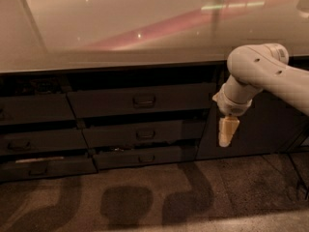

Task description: Open top drawer

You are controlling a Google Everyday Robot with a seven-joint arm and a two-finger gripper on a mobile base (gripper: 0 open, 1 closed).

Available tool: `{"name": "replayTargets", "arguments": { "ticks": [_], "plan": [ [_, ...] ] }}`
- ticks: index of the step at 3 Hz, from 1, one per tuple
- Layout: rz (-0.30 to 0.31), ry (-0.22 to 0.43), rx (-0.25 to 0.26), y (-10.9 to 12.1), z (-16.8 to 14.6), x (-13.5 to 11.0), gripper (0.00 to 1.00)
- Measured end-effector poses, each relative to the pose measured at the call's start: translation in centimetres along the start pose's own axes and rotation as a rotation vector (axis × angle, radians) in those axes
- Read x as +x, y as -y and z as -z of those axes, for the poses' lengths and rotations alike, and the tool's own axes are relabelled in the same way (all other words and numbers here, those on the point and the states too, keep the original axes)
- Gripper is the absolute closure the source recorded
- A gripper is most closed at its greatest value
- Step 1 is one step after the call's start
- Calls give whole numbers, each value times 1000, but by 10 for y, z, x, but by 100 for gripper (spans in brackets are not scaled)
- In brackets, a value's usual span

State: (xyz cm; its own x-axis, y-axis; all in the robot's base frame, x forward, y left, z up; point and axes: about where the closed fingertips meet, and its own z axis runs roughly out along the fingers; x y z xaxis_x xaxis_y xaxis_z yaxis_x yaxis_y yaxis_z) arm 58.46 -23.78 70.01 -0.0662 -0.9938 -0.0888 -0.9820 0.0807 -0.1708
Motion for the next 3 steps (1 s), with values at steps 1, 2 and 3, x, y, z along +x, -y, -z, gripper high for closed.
{"name": "replayTargets", "arguments": {
  "ticks": [1,2,3],
  "plan": [
    [44,2,8,0,1,-24,0],
    [93,-16,29,3,13,-58,0],
    [93,-16,29,3,13,-58,0]
  ]
}}
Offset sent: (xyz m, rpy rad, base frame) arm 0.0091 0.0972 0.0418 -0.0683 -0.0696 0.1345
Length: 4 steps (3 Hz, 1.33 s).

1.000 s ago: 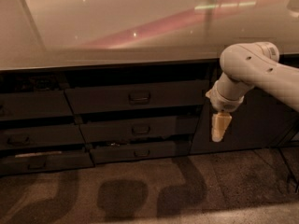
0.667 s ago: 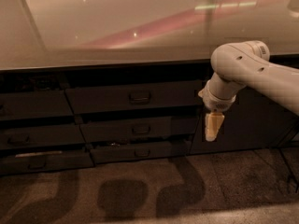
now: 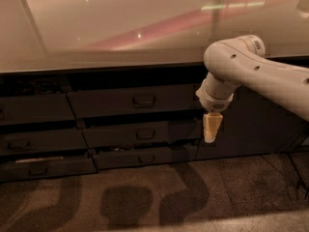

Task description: Open top drawer

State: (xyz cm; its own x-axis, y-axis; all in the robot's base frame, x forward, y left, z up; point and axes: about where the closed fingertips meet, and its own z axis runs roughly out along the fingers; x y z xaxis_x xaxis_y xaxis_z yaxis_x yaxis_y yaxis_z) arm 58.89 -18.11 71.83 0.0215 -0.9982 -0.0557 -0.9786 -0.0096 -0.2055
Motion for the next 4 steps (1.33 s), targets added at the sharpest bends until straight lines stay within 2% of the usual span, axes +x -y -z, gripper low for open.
{"name": "replayTargets", "arguments": {
  "ticks": [1,2,3,4],
  "plan": [
    [8,26,-8,-1,-2,1,0],
    [38,128,-21,-1,-4,4,0],
    [69,303,-38,-3,-3,11,0],
    [111,326,-28,-1,-2,7,0]
  ]
}}
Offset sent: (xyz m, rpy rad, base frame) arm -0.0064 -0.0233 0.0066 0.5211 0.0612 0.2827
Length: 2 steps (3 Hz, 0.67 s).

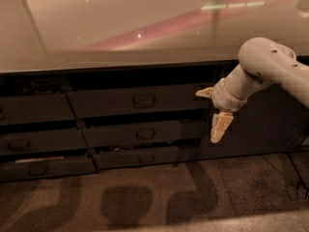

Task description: Open top drawer

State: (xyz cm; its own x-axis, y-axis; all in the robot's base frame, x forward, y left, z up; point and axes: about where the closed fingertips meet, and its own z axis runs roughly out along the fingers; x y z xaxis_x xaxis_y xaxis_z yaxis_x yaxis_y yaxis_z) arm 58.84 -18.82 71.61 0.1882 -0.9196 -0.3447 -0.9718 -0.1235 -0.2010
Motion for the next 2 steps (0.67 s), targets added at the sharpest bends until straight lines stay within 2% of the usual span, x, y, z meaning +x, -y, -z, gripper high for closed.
{"name": "replayTargets", "arguments": {
  "ticks": [1,2],
  "plan": [
    [0,0,0,0,0,0,0],
    [-24,-20,4,12,-2,8,0]
  ]
}}
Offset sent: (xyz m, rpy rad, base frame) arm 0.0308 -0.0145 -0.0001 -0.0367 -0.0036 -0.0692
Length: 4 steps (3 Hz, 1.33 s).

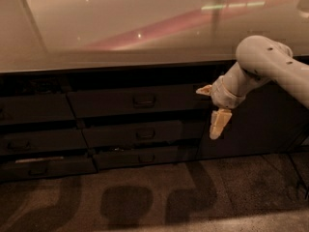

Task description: Open top drawer

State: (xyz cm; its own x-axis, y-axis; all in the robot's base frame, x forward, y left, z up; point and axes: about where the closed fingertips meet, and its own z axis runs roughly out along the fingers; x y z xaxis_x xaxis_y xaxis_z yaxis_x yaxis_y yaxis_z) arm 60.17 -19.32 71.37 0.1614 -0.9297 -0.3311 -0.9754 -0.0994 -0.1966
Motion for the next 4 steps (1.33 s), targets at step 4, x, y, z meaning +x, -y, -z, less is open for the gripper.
{"name": "replayTargets", "arguments": {
  "ticks": [4],
  "plan": [
    [-14,-39,69,42,1,37,0]
  ]
}}
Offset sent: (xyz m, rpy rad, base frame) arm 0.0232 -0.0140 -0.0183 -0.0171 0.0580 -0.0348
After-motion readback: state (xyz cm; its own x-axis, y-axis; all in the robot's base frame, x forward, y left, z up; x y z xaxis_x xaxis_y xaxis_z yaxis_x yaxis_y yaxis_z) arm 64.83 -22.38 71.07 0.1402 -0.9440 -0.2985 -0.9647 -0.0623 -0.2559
